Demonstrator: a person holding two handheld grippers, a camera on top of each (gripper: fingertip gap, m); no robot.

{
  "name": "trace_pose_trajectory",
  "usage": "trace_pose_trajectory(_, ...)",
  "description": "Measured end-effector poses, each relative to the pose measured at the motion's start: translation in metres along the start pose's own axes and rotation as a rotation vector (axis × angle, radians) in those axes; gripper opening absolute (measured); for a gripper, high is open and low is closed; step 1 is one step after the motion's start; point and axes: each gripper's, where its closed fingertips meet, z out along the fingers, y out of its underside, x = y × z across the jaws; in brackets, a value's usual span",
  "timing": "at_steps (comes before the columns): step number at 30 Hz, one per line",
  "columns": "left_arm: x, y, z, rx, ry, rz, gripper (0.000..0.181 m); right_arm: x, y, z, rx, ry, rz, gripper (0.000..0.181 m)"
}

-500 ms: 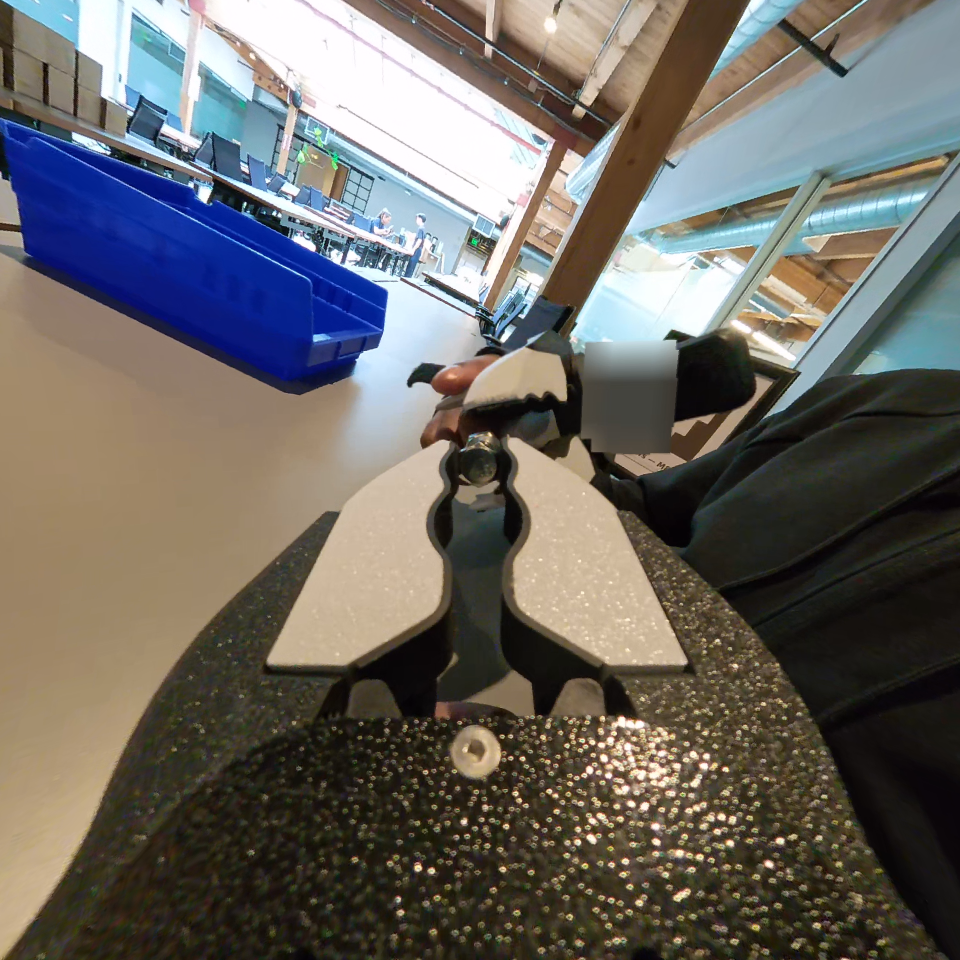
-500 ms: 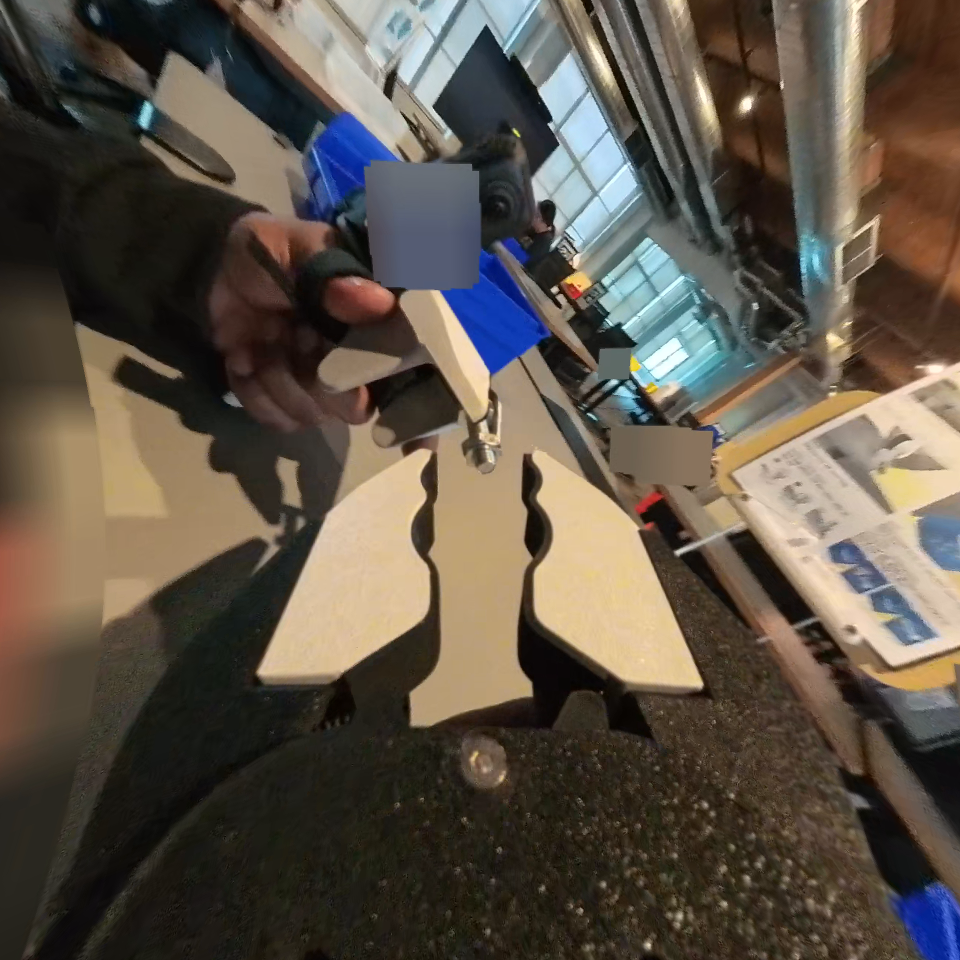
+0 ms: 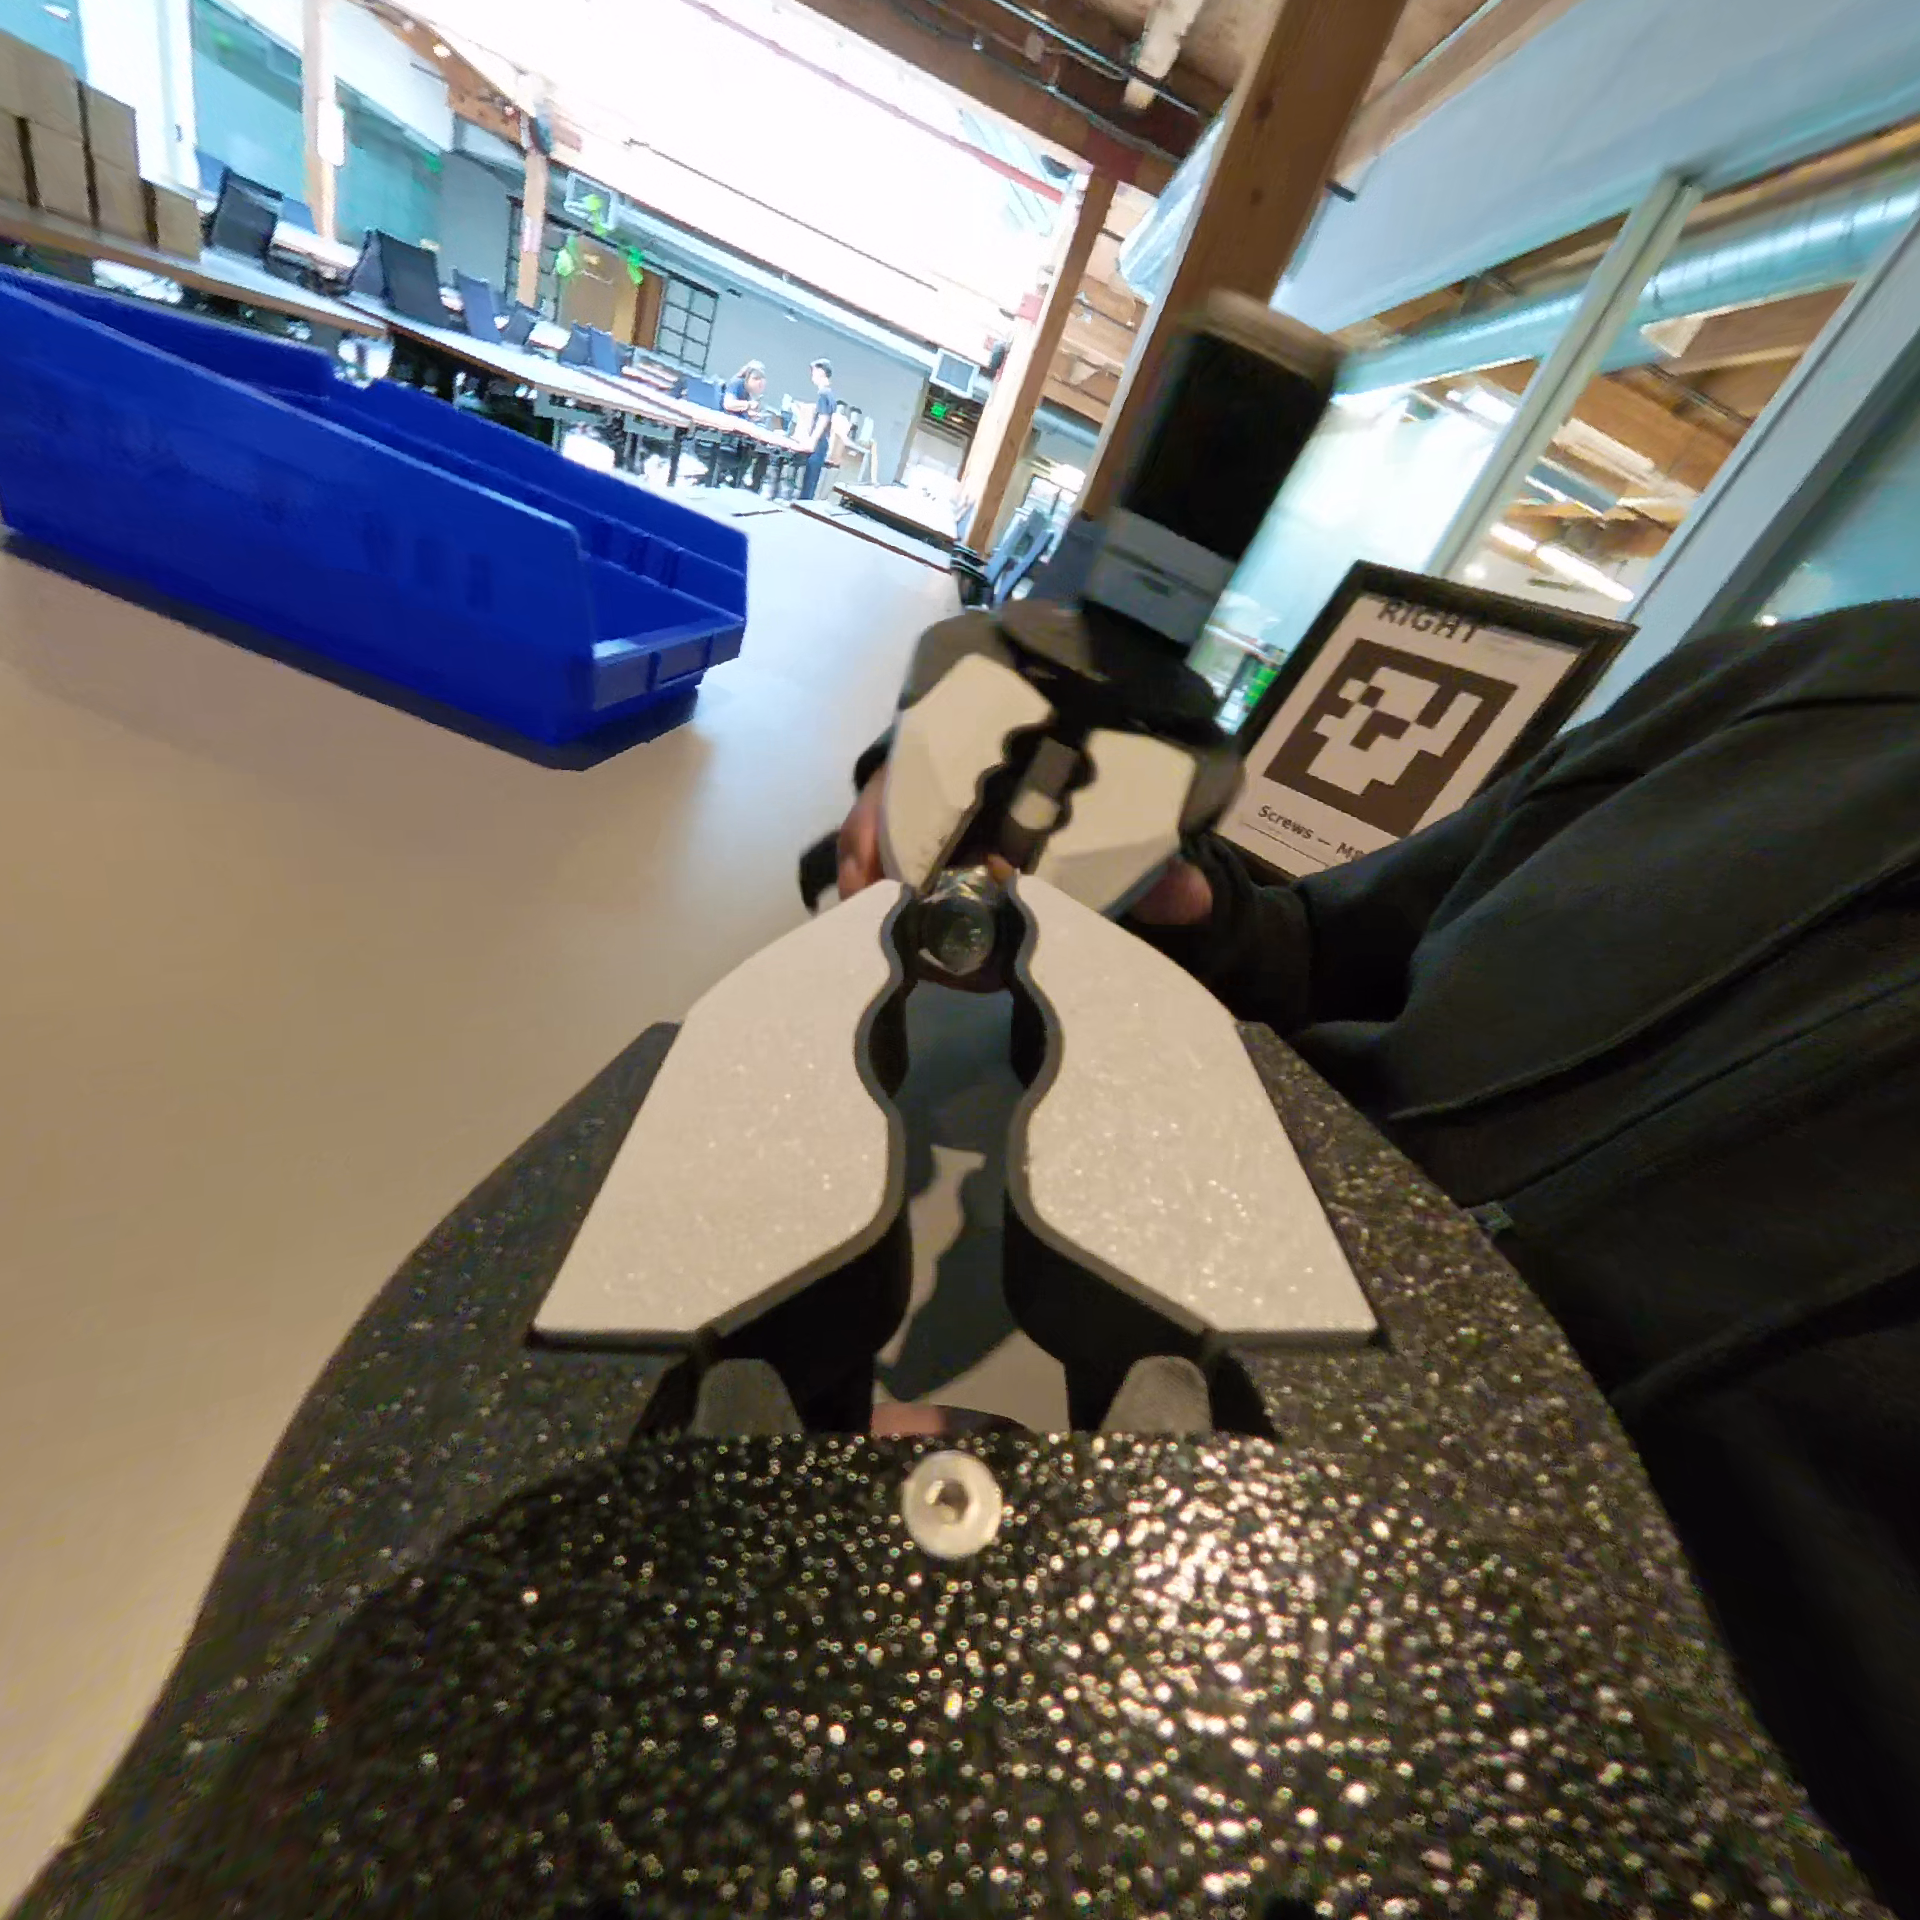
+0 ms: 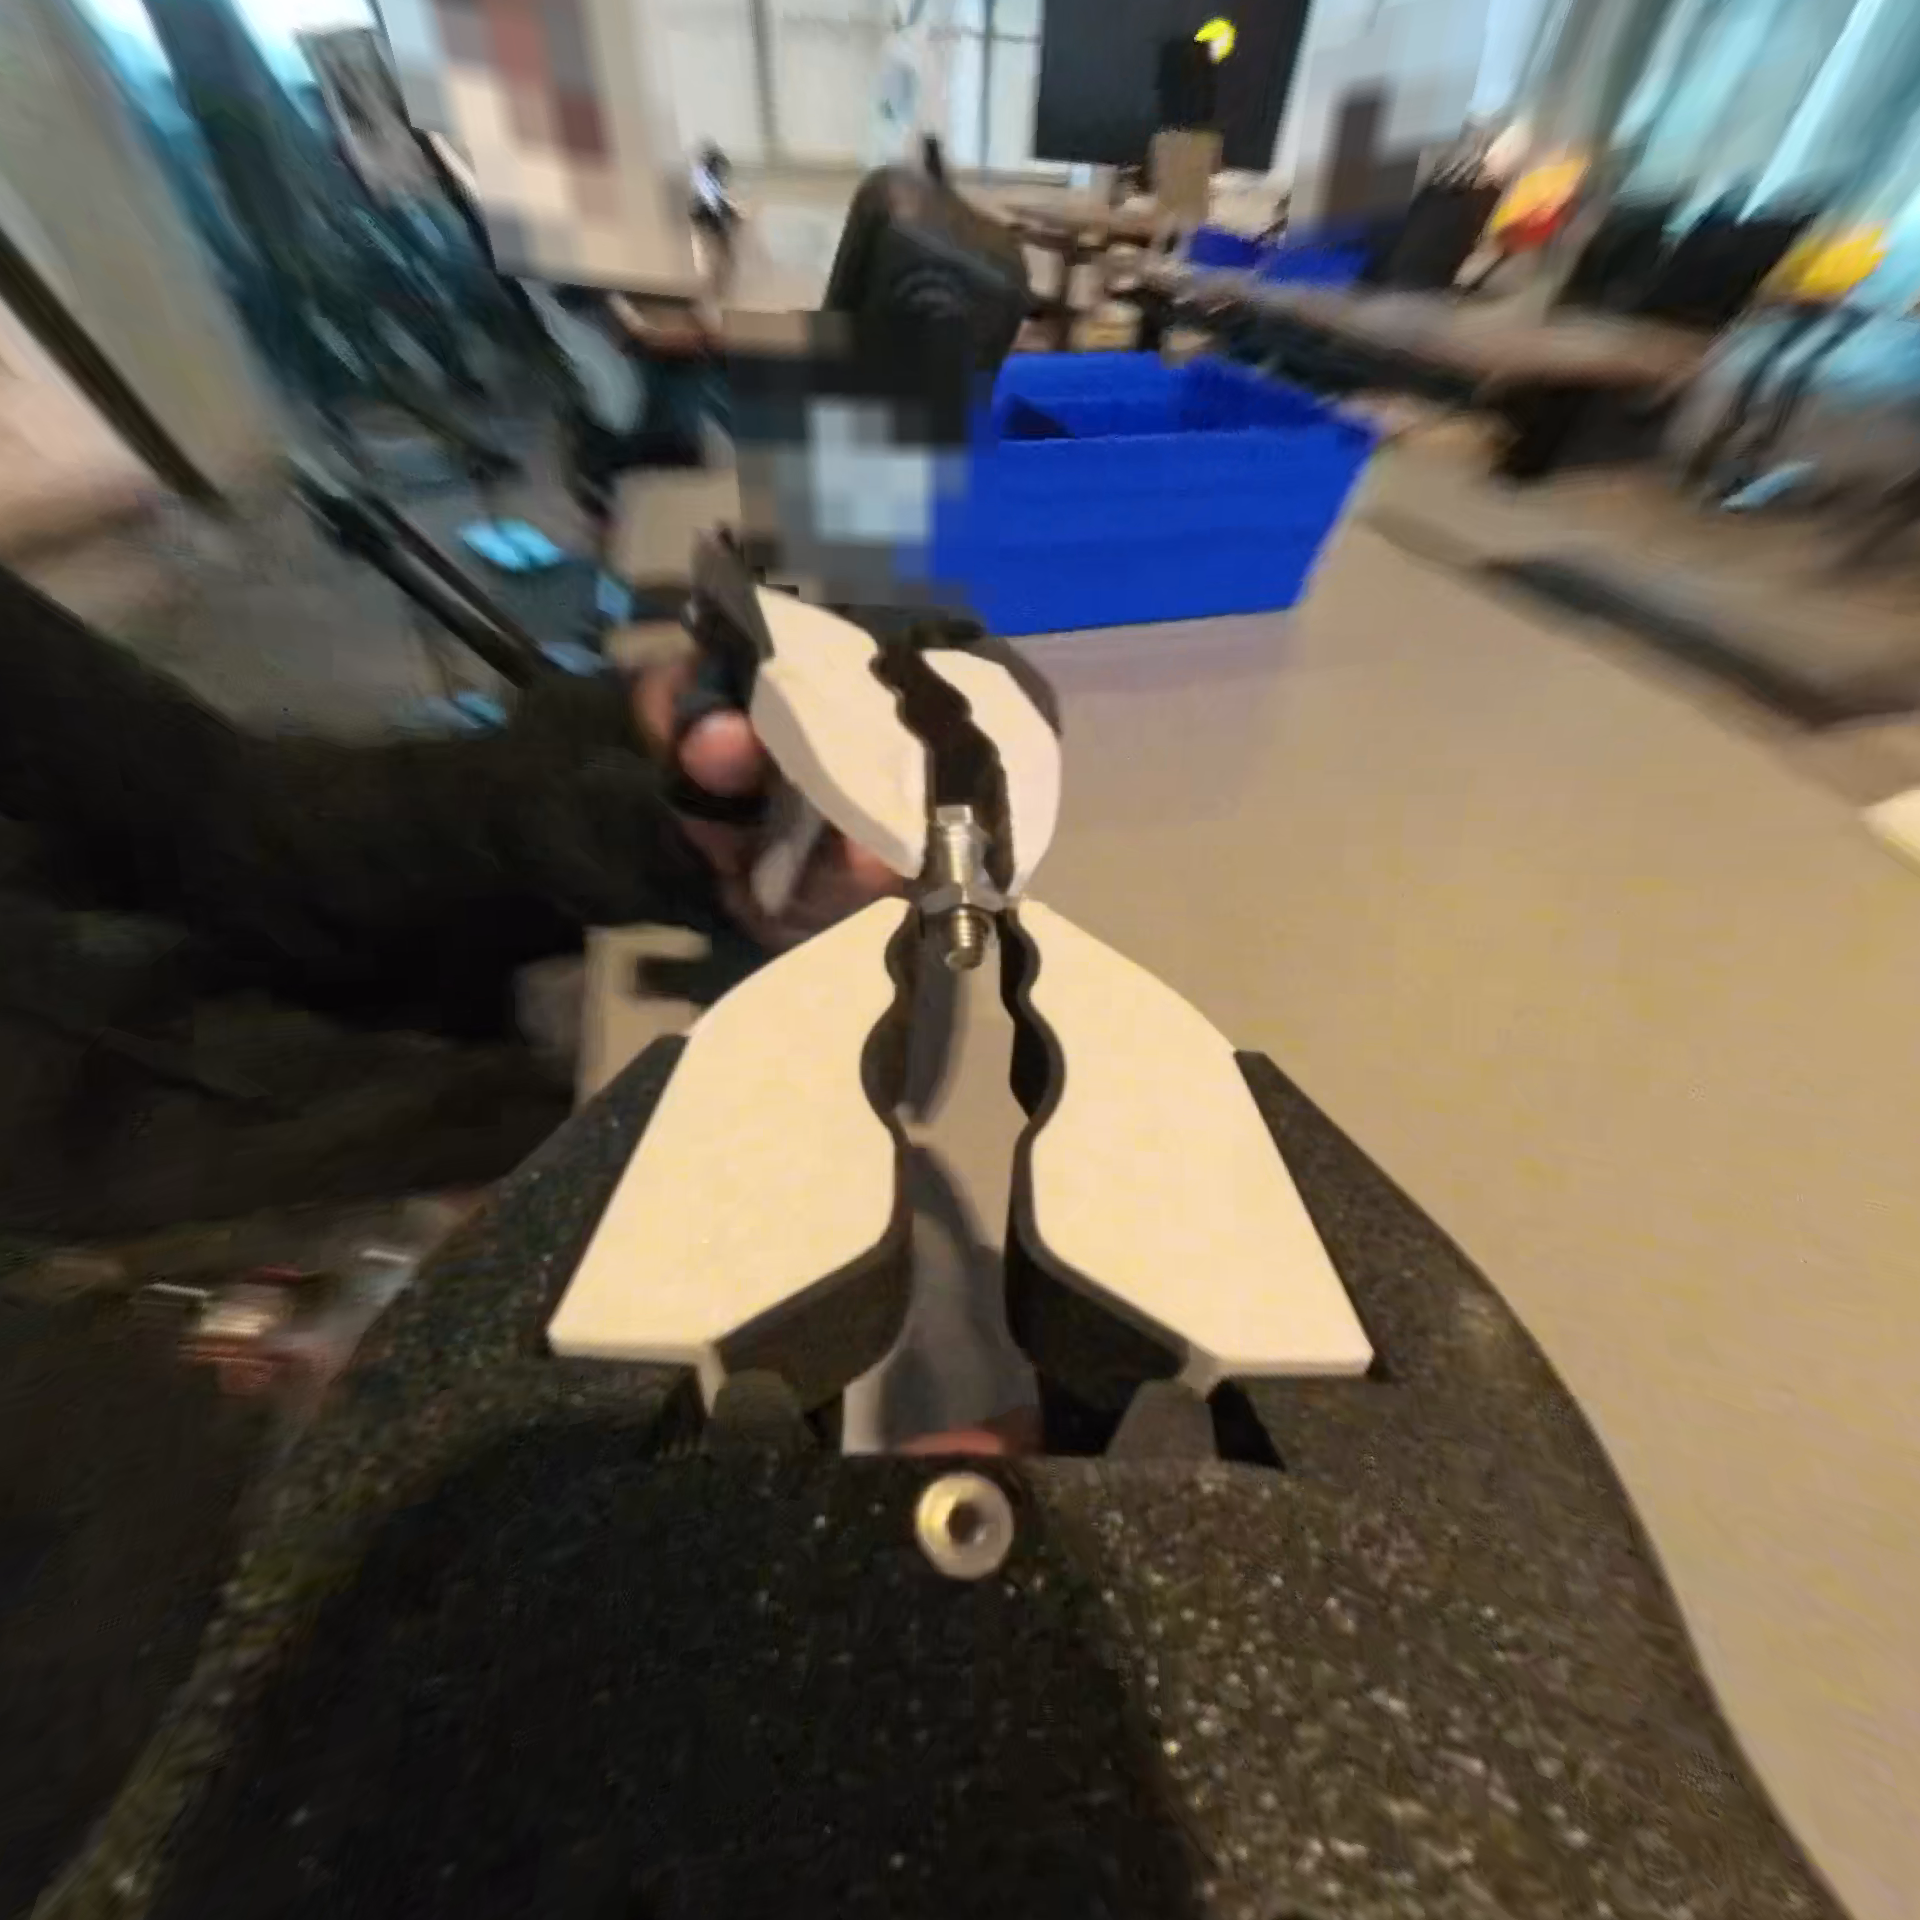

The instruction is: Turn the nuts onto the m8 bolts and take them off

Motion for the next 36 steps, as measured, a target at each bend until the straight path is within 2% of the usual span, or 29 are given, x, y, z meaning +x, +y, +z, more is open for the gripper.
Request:
trace_pose_trajectory(2,0.004,-0.003,0.001,0.017,0.015,0.022,0.014,-0.004,-0.006,-0.004,0.052,-0.144,0.263,0.014)
trace_pose_trajectory(4,-0.001,-0.004,0.001,0.029,-0.006,0.003,0.014,-0.001,-0.009,-0.005,0.108,-0.154,0.264,0.021)
trace_pose_trajectory(7,-0.004,-0.009,-0.003,0.062,-0.007,-0.036,0.014,0.005,-0.008,-0.004,0.104,-0.007,-0.011,0.034)
trace_pose_trajectory(10,-0.006,-0.010,-0.005,0.075,-0.001,-0.076,0.014,0.007,-0.006,-0.001,0.053,0.138,-0.343,0.036)
trace_pose_trajectory(13,-0.006,-0.010,-0.005,0.077,0.009,-0.097,0.014,0.007,-0.003,0.004,0.011,0.239,-0.580,0.036)
trace_pose_trajectory(16,-0.005,-0.009,-0.004,0.067,0.017,-0.107,0.014,0.010,-0.003,0.006,-0.001,0.323,-0.690,0.033)
trace_pose_trajectory(20,-0.005,-0.005,-0.001,0.043,0.013,-0.105,0.014,0.012,-0.007,0.005,0.011,0.363,-0.736,0.019)
trace_pose_trajectory(23,-0.006,-0.004,-0.001,0.035,0.002,-0.102,0.014,0.009,-0.005,0.006,0.004,0.339,-0.708,0.015)
trace_pose_trajectory(25,-0.007,-0.002,0.000,0.022,-0.012,-0.089,0.014,0.009,-0.002,0.006,-0.019,0.291,-0.592,0.015)
trace_pose_trajectory(27,-0.006,0.001,0.001,0.001,-0.022,-0.058,0.014,0.007,0.003,0.006,-0.038,0.188,-0.346,0.015)
trace_pose_trajectory(29,0.000,0.001,0.002,-0.006,0.008,-0.030,0.014,-0.002,0.004,0.004,-0.028,0.019,-0.022,0.015)
trace_pose_trajectory(31,0.002,0.001,0.002,-0.003,0.014,-0.016,0.014,-0.007,0.001,0.001,0.015,-0.108,0.177,0.016)
trace_pose_trajectory(33,-0.002,0.000,0.001,0.008,0.000,-0.037,0.014,-0.002,-0.001,0.000,0.056,-0.092,0.152,0.026)
trace_pose_trajectory(36,-0.005,-0.006,-0.003,0.048,-0.001,-0.074,0.014,0.007,0.001,0.001,0.039,0.050,-0.110,0.038)
